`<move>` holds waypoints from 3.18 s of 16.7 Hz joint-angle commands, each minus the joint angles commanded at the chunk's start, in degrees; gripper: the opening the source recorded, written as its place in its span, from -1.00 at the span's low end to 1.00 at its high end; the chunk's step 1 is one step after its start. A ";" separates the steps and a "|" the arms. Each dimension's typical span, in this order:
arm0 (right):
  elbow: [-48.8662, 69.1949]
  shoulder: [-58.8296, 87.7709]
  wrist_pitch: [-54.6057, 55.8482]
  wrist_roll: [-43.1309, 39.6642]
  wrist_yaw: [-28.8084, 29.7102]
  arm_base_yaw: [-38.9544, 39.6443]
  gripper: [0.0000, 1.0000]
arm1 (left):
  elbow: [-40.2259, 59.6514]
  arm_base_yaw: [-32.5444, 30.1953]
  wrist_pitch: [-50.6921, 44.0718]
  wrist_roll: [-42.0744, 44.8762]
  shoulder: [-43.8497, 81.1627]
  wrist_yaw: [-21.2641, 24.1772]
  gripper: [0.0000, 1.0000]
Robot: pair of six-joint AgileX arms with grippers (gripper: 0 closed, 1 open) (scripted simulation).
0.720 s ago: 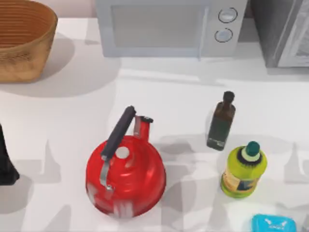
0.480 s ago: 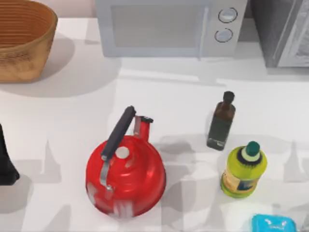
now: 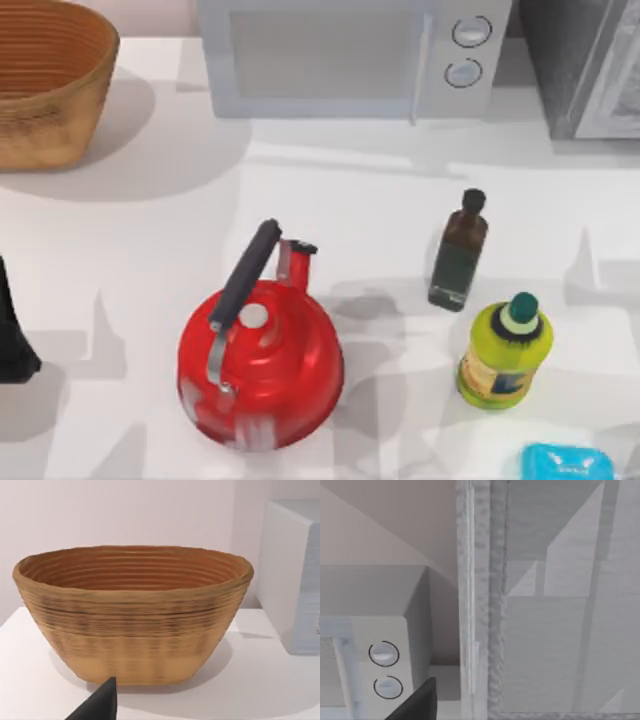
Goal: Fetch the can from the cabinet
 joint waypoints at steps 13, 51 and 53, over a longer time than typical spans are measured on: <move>62.97 46.76 -15.04 0.46 7.00 6.29 1.00 | 0.00 0.00 0.00 0.00 0.00 0.00 1.00; 73.05 65.04 -6.22 0.51 5.21 3.70 0.40 | 0.00 0.00 0.00 0.00 0.00 0.00 1.00; 73.05 65.04 -6.22 0.51 5.21 3.70 0.10 | 0.00 0.00 0.00 0.00 0.00 0.00 1.00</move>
